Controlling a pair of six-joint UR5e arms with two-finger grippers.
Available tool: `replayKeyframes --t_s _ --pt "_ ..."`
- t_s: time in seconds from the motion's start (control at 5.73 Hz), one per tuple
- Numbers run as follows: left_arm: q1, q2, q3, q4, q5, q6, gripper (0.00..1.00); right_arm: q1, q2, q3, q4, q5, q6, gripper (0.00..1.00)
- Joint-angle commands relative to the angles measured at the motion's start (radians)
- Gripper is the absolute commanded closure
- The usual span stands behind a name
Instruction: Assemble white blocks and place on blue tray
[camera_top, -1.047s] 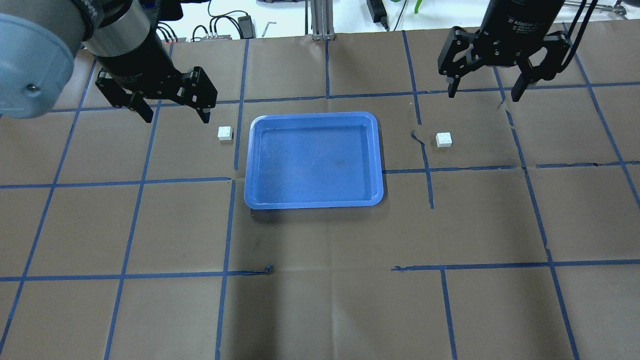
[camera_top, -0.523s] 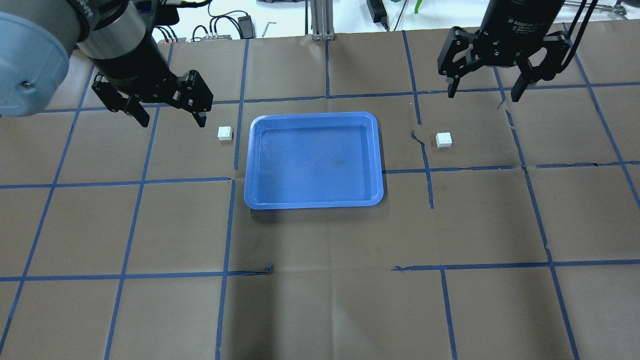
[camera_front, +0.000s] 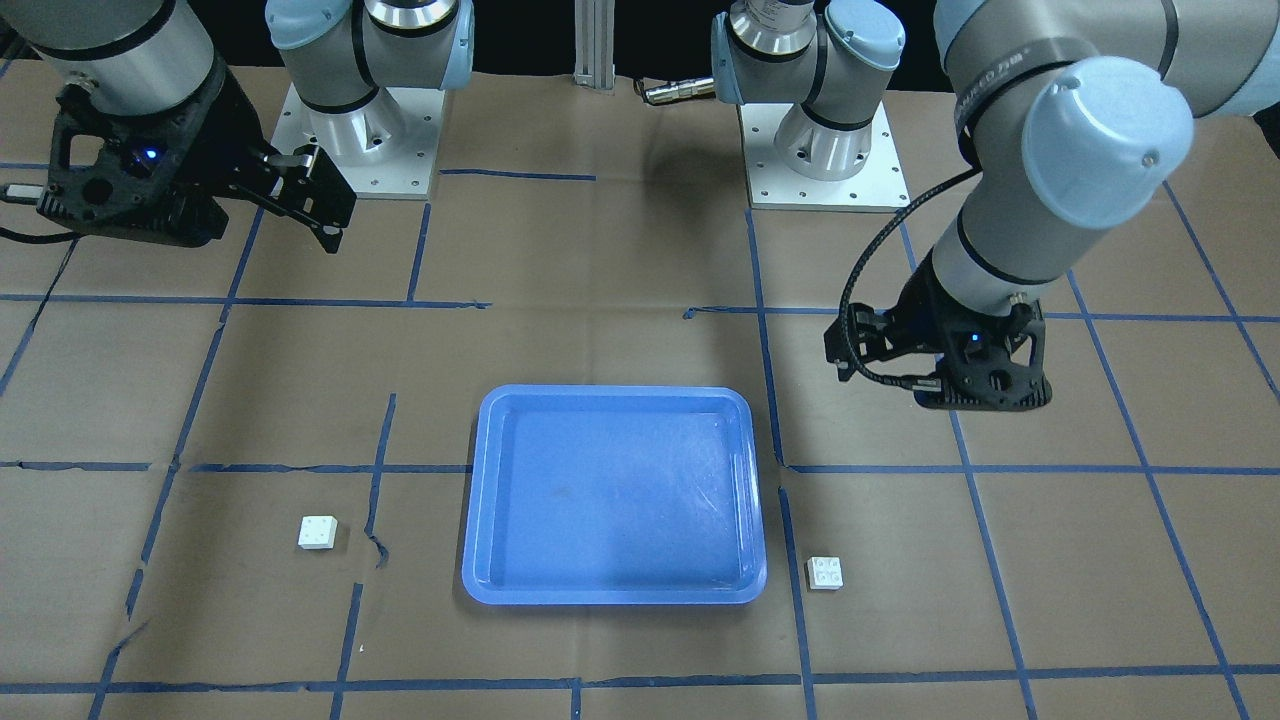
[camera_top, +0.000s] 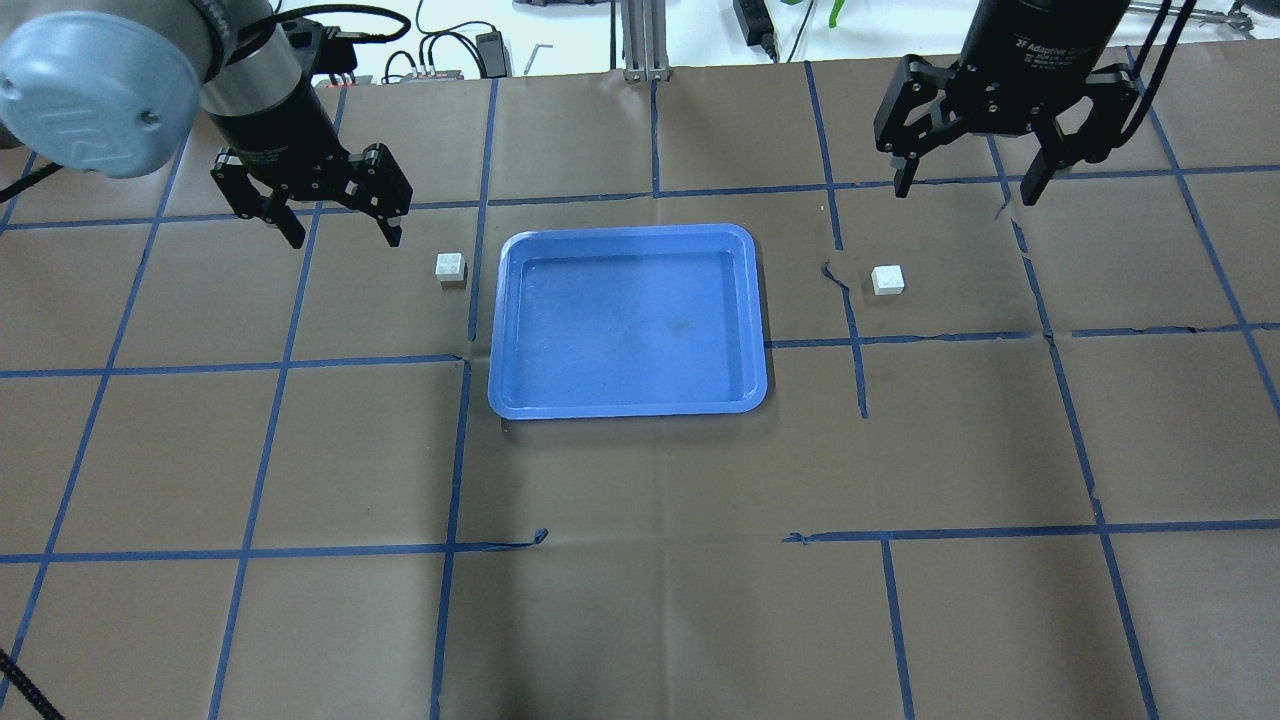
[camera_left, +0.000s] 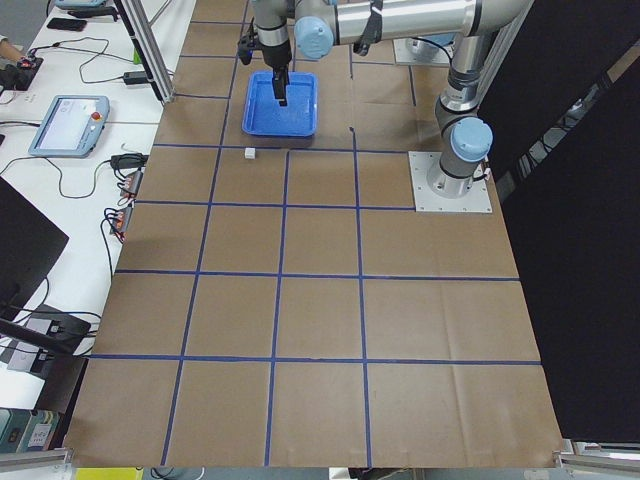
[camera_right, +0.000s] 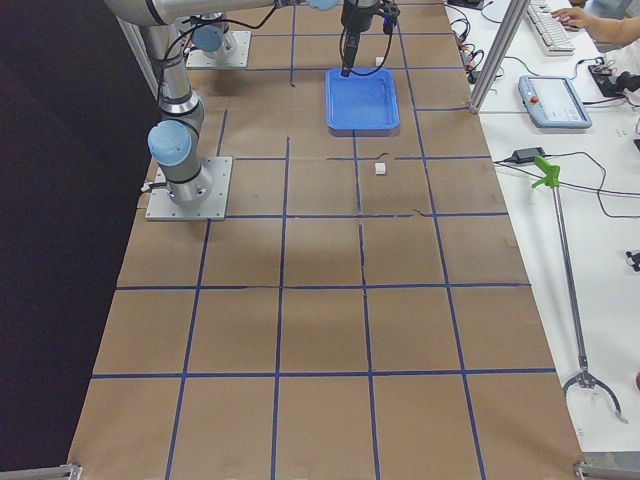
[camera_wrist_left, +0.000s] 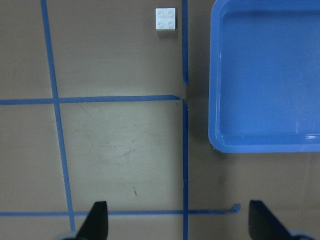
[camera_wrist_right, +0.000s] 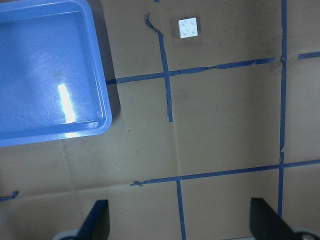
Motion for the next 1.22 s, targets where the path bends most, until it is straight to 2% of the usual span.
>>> replayKeyframes --t_s 0.0,0.35,0.7,1.05 --pt "0.005 -0.213 -0.007 0.271 -0.001 0.000 0.01 -0.006 0.000 0.001 -0.006 -0.006 -0.258 0.00" --pt "0.003 -0.338 -0.024 0.447 -0.001 -0.001 0.01 -0.026 0.014 0.002 -0.017 -0.006 -0.601 0.00" --pt "0.003 -0.366 -0.025 0.483 -0.001 -0.003 0.01 -0.101 0.058 0.005 -0.069 0.012 -1.018 0.00" --pt "0.002 -0.371 -0.056 0.486 -0.006 0.002 0.22 -0.126 0.097 0.007 -0.133 0.026 -1.408 0.00"
